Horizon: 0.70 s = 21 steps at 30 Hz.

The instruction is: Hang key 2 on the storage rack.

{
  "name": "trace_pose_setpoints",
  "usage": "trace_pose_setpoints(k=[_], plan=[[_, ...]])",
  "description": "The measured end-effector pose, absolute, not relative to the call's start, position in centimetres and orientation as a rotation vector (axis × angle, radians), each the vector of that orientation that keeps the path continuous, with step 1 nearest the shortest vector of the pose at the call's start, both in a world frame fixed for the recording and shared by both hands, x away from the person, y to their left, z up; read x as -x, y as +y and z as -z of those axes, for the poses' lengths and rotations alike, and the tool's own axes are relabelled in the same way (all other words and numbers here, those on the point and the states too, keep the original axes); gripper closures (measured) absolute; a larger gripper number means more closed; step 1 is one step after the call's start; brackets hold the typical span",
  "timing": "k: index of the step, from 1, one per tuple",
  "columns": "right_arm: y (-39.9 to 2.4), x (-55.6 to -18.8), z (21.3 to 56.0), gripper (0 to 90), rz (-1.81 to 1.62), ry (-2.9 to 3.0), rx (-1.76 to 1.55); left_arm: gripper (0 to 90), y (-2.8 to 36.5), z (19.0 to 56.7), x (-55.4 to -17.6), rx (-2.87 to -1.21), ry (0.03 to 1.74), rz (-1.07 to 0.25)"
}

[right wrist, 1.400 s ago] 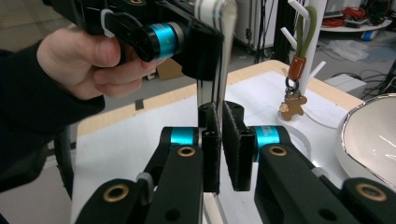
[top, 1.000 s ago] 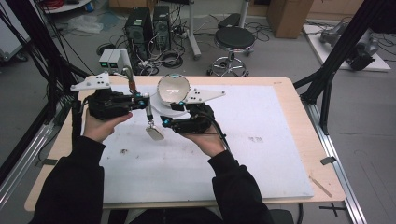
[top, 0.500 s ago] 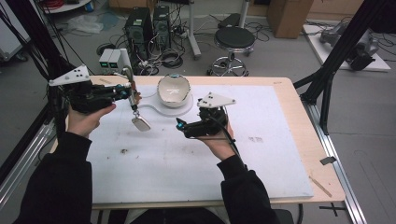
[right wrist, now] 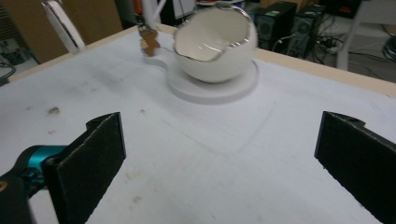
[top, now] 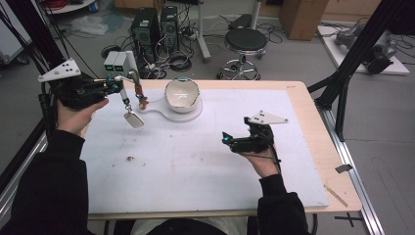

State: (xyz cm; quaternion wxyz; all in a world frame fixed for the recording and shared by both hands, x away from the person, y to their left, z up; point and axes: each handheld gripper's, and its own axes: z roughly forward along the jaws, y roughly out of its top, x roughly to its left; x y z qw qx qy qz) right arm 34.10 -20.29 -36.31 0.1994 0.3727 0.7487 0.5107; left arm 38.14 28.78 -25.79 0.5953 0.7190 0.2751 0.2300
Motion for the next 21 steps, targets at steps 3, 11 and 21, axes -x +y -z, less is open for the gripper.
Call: trace_pose_setpoints(k=[3, 11, 21], plan=[[-22.3, -33.9, 37.1, 1.1, -1.461, 2.101, -1.088, 84.6, 29.3, 25.5, -38.7, -1.678, 0.627, -0.548], [-25.2, -33.2, 38.6, 1.1, -1.39, 2.169, -1.108, 84.7, 30.6, 24.1, -40.5, -1.713, 0.659, -0.591], [-27.1, -32.3, 39.1, 1.1, -1.445, 2.131, -1.108, 84.9, 33.4, 23.2, -43.2, -1.725, 0.713, -0.595]])
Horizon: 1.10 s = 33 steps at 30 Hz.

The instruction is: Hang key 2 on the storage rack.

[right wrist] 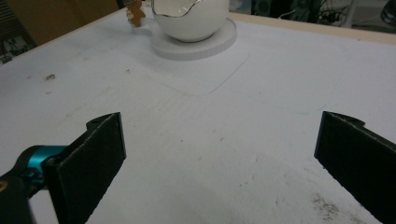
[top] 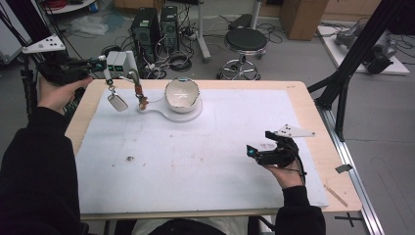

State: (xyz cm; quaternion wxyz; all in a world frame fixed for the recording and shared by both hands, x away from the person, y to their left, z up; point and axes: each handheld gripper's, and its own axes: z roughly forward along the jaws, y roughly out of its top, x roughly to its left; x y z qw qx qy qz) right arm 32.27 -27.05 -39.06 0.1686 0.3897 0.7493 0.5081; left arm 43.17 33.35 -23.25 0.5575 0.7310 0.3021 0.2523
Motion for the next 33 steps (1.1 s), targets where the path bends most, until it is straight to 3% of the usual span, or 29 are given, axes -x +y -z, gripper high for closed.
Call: trace_pose_setpoints(k=[17, 24, 27, 33], plan=[[-29.3, -29.9, 40.1, 1.1, -1.568, 2.083, -0.976, 84.8, 35.4, 24.2, -47.3, -1.776, 0.812, -0.645], [-29.7, -29.9, 40.7, 1.1, -1.526, 2.037, -1.016, 84.8, 34.3, 23.7, -48.7, -1.708, 0.789, -0.676], [-29.7, -29.9, 40.9, 1.1, -1.511, 2.035, -1.011, 84.8, 33.4, 23.8, -49.3, -1.781, 0.788, -0.69], [-29.5, -29.8, 41.0, 1.1, -1.502, 2.045, -0.996, 84.7, 32.8, 24.3, -50.0, -1.773, 0.784, -0.698]])
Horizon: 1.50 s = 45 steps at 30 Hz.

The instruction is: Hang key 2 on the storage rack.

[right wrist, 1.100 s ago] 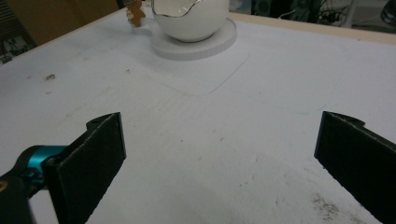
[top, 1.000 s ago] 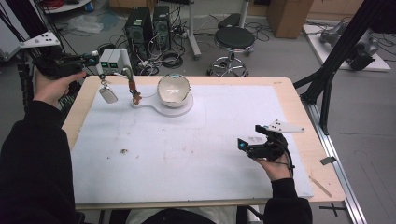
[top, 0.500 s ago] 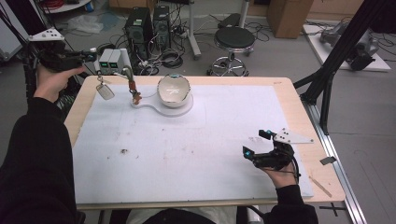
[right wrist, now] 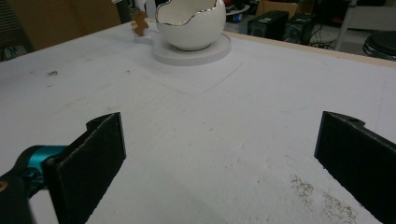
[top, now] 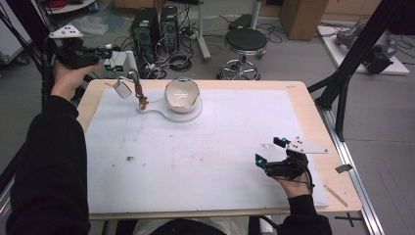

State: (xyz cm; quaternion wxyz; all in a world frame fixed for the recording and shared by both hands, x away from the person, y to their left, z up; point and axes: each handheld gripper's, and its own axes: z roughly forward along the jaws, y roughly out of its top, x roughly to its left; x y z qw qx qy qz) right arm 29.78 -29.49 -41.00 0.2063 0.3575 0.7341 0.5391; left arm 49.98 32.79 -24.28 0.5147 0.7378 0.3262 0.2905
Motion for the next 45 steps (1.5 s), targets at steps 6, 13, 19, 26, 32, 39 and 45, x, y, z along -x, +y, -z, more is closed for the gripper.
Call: trace_pose_setpoints(k=[6, 13, 19, 26, 32, 39, 45], plan=[[-29.6, -29.8, 41.1, 1.1, -1.503, 2.037, -1.004, 84.7, 32.9, 24.6, -50.4, -1.741, 0.805, -0.708], [-29.6, -29.9, 41.3, 1.1, -1.491, 2.042, -1.005, 84.7, 32.8, 24.9, -50.7, -1.717, 0.802, -0.69], [-29.5, -29.9, 41.3, 1.1, -1.489, 2.05, -0.999, 84.6, 31.7, 25.2, -51.0, -1.731, 0.774, -0.662], [-29.6, -29.9, 41.3, 1.1, -1.494, 2.036, -1.005, 84.5, 31.3, 25.5, -51.1, -1.742, 0.777, -0.649], [-29.7, -29.9, 41.2, 1.1, -1.5, 2.033, -1.012, 83.7, 31.0, 25.9, -51.2, -1.745, 0.779, -0.626], [-30.0, -29.8, 41.1, 1.1, -1.5, 1.984, -1.022, 82.3, 30.5, 26.7, -51.5, -1.74, 0.787, -0.573], [-30.2, -29.9, 41.2, 1.1, -1.525, 1.985, -1.042, 77.1, 31.5, 27.0, -51.3, -1.709, 0.822, -0.505]])
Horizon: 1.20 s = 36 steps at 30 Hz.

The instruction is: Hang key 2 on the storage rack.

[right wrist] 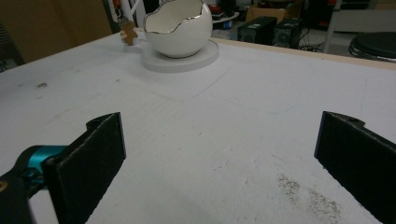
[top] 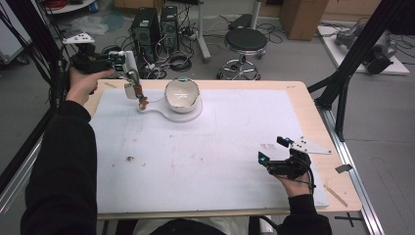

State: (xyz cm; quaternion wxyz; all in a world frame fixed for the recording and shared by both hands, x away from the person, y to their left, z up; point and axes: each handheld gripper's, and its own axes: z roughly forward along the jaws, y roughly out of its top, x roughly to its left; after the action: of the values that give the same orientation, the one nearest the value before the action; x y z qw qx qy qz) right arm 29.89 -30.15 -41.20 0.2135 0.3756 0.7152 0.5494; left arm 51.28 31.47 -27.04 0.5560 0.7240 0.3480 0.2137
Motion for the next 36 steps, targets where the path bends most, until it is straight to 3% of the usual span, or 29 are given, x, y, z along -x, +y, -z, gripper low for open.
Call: trace_pose_setpoints(k=[2, 5, 7, 9, 14, 36], plan=[[-30.0, -29.9, 41.2, 1.1, -1.519, 1.998, -1.047, 73.2, 31.9, 26.9, -51.2, -1.678, 0.857, -0.482], [-29.9, -30.0, 41.2, 1.1, -1.515, 1.999, -1.05, 52.1, 32.8, 26.4, -51.1, -1.581, 0.956, -0.469], [-30.0, -30.0, 41.2, 1.1, -1.517, 1.994, -1.054, 42.4, 33.0, 26.2, -50.9, -1.573, 0.99, -0.486], [-30.1, -30.1, 41.1, 1.1, -1.521, 1.986, -1.054, 26.7, 33.2, 26.2, -50.9, -1.6, 1.023, -0.494], [-30.1, -30.1, 41.1, 1.1, -1.521, 1.981, -1.067, 1.7, 33.7, 26.4, -50.7, -1.631, 1.083, -0.421], [-30.3, -30.5, 41.3, 1.1, -1.504, 1.987, -1.079, 1.6, 35.0, 29.0, -44.8, -1.632, 1.029, -0.561]])
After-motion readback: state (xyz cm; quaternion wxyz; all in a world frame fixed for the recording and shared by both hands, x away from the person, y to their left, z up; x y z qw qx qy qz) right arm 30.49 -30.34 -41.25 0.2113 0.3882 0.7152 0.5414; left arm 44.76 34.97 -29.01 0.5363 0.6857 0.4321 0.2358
